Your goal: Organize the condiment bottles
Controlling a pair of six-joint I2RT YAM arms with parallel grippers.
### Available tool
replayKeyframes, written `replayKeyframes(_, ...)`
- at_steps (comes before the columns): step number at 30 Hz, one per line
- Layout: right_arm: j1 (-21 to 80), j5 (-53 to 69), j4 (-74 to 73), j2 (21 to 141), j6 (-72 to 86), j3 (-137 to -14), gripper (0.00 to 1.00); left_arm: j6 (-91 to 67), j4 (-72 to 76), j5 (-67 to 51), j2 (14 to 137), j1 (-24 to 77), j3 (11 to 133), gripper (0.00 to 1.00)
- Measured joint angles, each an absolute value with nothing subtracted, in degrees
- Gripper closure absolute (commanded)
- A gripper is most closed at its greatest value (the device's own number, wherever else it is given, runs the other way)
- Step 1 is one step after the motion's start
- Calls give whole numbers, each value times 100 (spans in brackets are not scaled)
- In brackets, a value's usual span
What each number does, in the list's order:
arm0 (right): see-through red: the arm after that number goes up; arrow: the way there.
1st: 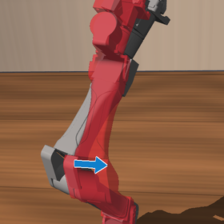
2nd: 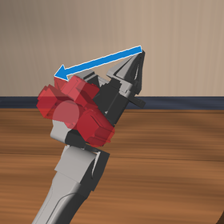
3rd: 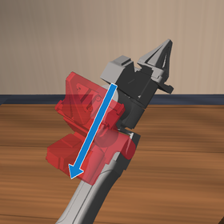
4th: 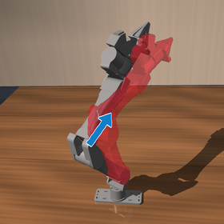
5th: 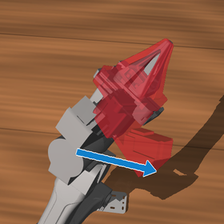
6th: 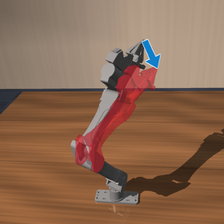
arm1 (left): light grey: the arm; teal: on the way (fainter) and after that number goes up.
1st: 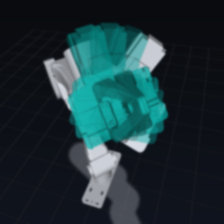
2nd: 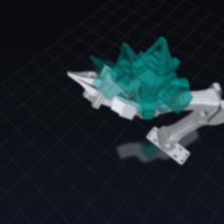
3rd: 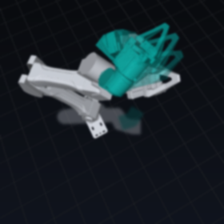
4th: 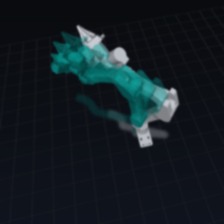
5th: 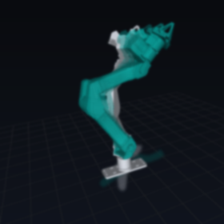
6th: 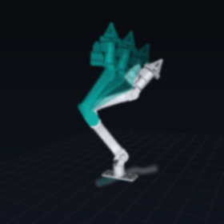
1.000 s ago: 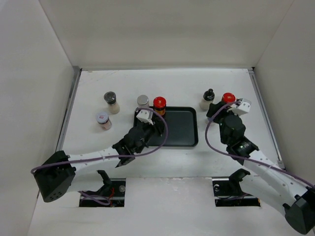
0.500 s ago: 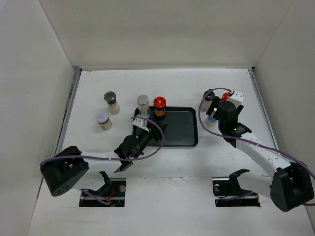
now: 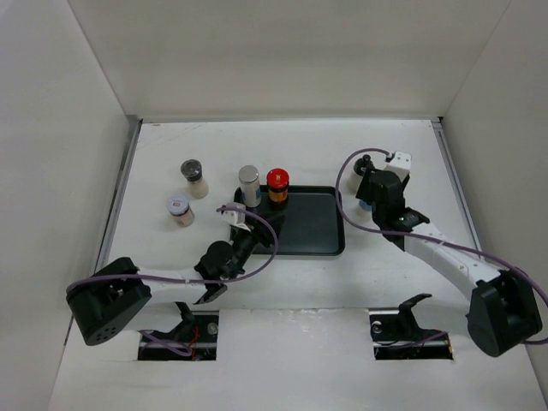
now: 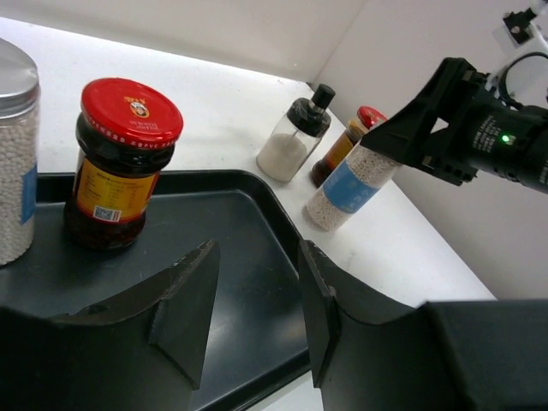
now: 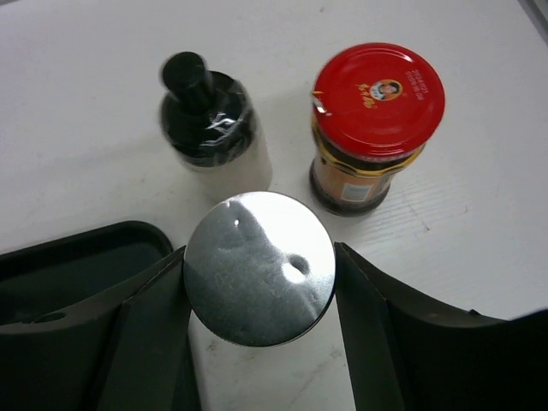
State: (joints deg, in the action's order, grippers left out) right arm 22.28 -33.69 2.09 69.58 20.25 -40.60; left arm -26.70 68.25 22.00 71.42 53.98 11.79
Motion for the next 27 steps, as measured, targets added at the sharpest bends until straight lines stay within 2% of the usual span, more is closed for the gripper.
replayKeyframes(6,3041,-3424,148,6816,1898,-4628,63,-2698,6893,2425,7037,5365,1120,56)
replayKeyframes(10,3391,-3221,510,7358,1925,-5159,63,-2709,6965,2528,7037,5365,1096,51)
replayKeyframes(19,3940,-2902,792,8960,1973,-5848,63,-2729,7067,2683,7039,5360,1011,49)
replayKeyframes(27,4143,-2825,937,9389,2071,-5966,60,-2744,7078,2700,7046,5354,1011,44)
